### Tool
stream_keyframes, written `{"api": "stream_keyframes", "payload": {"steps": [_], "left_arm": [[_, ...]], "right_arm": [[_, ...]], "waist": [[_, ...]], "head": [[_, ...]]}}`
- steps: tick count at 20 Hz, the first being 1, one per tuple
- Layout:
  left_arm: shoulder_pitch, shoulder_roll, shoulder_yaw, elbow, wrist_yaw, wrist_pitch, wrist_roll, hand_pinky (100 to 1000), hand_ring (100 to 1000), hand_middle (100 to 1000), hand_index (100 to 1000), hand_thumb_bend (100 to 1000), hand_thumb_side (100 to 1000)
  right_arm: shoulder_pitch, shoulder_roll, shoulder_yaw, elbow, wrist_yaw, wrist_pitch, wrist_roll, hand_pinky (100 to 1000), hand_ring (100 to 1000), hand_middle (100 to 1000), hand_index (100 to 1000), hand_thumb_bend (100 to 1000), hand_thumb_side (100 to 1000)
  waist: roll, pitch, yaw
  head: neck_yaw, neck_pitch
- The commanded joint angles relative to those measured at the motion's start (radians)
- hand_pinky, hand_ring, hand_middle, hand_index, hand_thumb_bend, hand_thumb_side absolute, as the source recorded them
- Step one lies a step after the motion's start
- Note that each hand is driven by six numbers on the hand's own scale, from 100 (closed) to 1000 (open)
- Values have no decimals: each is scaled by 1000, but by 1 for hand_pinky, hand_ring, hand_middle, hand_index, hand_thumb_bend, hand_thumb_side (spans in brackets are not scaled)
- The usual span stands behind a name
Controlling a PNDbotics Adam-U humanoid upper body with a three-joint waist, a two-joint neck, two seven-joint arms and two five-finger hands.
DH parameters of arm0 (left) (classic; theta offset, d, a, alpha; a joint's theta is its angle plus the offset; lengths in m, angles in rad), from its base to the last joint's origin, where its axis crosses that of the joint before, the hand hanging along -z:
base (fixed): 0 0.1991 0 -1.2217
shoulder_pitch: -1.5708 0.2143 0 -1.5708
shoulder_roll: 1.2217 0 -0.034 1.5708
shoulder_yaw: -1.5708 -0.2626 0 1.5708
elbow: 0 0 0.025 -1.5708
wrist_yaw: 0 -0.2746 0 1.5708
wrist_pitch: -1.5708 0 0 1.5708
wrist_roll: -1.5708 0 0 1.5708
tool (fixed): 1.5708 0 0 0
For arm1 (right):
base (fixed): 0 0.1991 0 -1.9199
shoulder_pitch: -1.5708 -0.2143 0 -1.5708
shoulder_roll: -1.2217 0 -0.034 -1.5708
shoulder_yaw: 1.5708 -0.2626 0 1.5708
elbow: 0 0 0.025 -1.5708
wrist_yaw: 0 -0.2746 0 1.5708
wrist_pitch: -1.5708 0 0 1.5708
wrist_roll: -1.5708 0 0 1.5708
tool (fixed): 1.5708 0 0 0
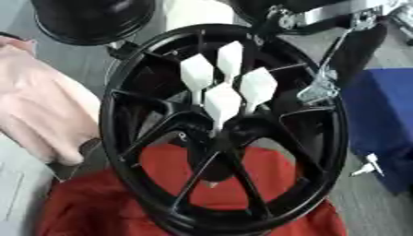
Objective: Pull the pin out of the wheel hub.
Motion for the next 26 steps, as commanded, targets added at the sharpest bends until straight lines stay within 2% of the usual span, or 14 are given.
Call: {"api": "stream_keyframes", "payload": {"steps": [1, 9, 17, 26], "left_arm": [[-12, 28, 0, -9, -2, -1, -3, 678, 597, 555, 667, 447, 644], [-14, 24, -2, -9, -1, -1, -6, 678, 598, 556, 666, 444, 645], [-19, 19, -4, -10, 1, -1, -10, 679, 599, 557, 664, 440, 647], [-21, 18, -7, -10, 0, -1, -14, 680, 599, 557, 663, 437, 650]], "right_arm": [[-7, -16, -20, -2, 19, 0, -22, 842, 755, 719, 824, 386, 480], [31, -25, -44, -11, 24, 17, -74, 843, 762, 744, 825, 384, 463], [47, -19, -35, 26, 51, 31, -59, 841, 759, 739, 817, 379, 479], [49, -5, -27, 97, 97, 18, -53, 840, 759, 738, 811, 389, 484]], "waist": [[-7, -4, 0], [-2, 1, 3], [0, 8, 10], [3, 18, 12]], "head": [[3, -4], [4, -9], [-1, -11], [-1, -16]]}}
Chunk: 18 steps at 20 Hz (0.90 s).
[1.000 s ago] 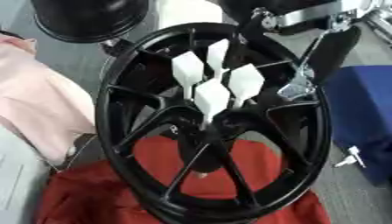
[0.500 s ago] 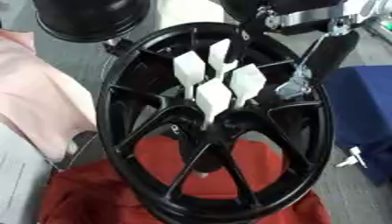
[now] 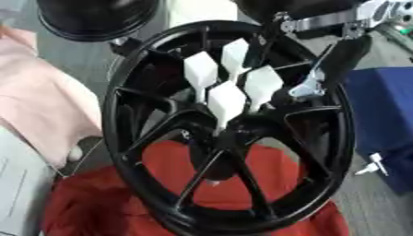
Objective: Pull the pin out of the wheel hub.
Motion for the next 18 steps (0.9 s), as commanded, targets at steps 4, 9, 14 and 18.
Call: {"api": "stream_keyframes", "payload": {"steps": [4, 9, 14, 18], "left_arm": [[-13, 18, -2, -10, 0, -2, -6, 681, 600, 558, 663, 435, 651], [-14, 17, -4, -11, 1, -1, -9, 682, 600, 559, 663, 432, 652], [-15, 16, -6, -10, 3, -1, -11, 682, 601, 559, 663, 431, 653], [-17, 16, -8, -10, 6, 0, -15, 682, 602, 560, 663, 429, 653]], "right_arm": [[-12, -2, -4, 45, 40, -17, 8, 840, 759, 739, 812, 396, 488], [-21, 19, 13, 78, 56, -30, 29, 839, 757, 730, 808, 399, 485], [-32, 42, 29, 104, 67, -37, 43, 837, 754, 710, 792, 408, 453], [-37, 59, 38, 120, 74, -42, 41, 833, 745, 678, 759, 411, 386]], "waist": [[4, 2, 2], [5, 3, 4], [6, 4, 6], [6, 3, 8]], "head": [[-2, -17], [-2, -19], [-3, -19], [-4, -19]]}}
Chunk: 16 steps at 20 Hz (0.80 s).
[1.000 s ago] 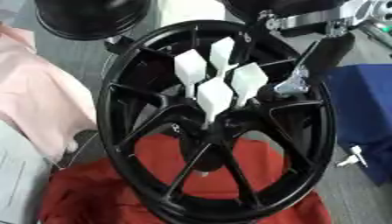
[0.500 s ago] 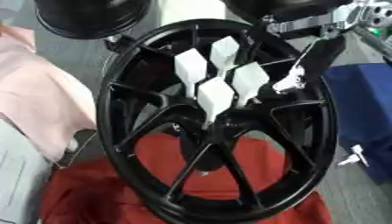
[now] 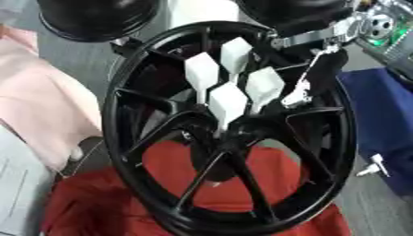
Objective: Pull the pin out of the wheel hub.
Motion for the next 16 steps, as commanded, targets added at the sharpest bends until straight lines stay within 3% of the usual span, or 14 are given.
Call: {"api": "stream_keyframes", "payload": {"steps": [1, 5, 9, 13, 16], "left_arm": [[-10, 16, -2, -9, 2, -1, -6, 682, 602, 559, 663, 427, 654], [-10, 16, -6, -8, 3, 0, -11, 683, 604, 559, 663, 426, 655], [-9, 18, -6, -7, 4, 1, -13, 683, 605, 560, 664, 426, 657], [-9, 20, -5, -7, 4, 1, -13, 684, 606, 561, 664, 423, 657], [-8, 21, -4, -7, 4, 1, -12, 684, 607, 561, 664, 423, 658]], "right_arm": [[-20, -5, -5, 11, 10, -4, -5, 830, 735, 643, 725, 400, 334], [-21, 4, -7, 19, -5, 14, -52, 826, 712, 573, 655, 290, 241], [-11, -7, -27, -3, -49, 47, -86, 820, 685, 517, 597, 156, 228], [14, -44, -70, -59, -96, 67, -89, 813, 653, 479, 572, 138, 177], [45, -77, -132, -108, -135, 71, -97, 809, 622, 446, 564, 148, 126]], "waist": [[6, -1, 1], [6, -1, 1], [5, -3, 1], [3, -6, -1], [2, -6, -4]], "head": [[-1, -11], [-3, -10], [-2, -9], [1, -9], [5, -10]]}}
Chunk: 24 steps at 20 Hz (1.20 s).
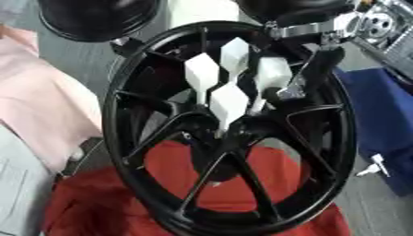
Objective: Pull the pin out of the wheel hub.
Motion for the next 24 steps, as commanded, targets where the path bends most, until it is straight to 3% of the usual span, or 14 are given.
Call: {"api": "stream_keyframes", "payload": {"steps": [1, 5, 10, 13, 16, 21, 22, 24], "left_arm": [[-7, 22, 5, -12, 0, -1, -1, 684, 608, 562, 664, 422, 658], [-4, 23, 8, -12, -1, -2, 1, 684, 609, 562, 664, 421, 659], [1, 26, 14, -12, 0, -3, 6, 684, 610, 563, 664, 419, 660], [5, 29, 17, -12, 0, -3, 9, 685, 611, 564, 664, 417, 661], [8, 32, 21, -12, -1, -4, 11, 685, 612, 565, 664, 416, 662], [11, 35, 28, -14, -2, -5, 19, 685, 613, 565, 664, 417, 661], [12, 35, 29, -14, -3, -4, 19, 686, 614, 566, 664, 415, 662], [13, 35, 30, -13, -3, -4, 21, 686, 614, 566, 664, 414, 663]], "right_arm": [[10, -63, -87, -65, -57, 8, -10, 808, 615, 434, 561, 128, 119], [47, -93, -213, -74, -113, 20, -16, 807, 605, 416, 552, 111, 100], [117, -133, -390, 8, -145, 32, -102, 807, 601, 403, 547, 100, 100], [170, -162, -469, 71, -128, 21, -162, 806, 602, 405, 549, 114, 100], [240, -189, -553, 186, -34, 16, -237, 798, 605, 414, 557, 168, 100], [335, -184, -653, 357, 212, 5, -352, 803, 644, 483, 603, 263, 100], [351, -180, -669, 380, 262, 9, -379, 804, 671, 522, 639, 355, 100], [378, -164, -695, 413, 350, 20, -432, 825, 733, 590, 689, 381, 100]], "waist": [[2, -6, -4], [2, -7, -11], [3, -7, -24], [3, -7, -31], [3, -7, -41], [4, -8, -50], [4, -8, -52], [5, -8, -54]], "head": [[5, -10], [8, -10], [18, -7], [24, -6], [30, -6], [40, -7], [42, -7], [43, -6]]}}
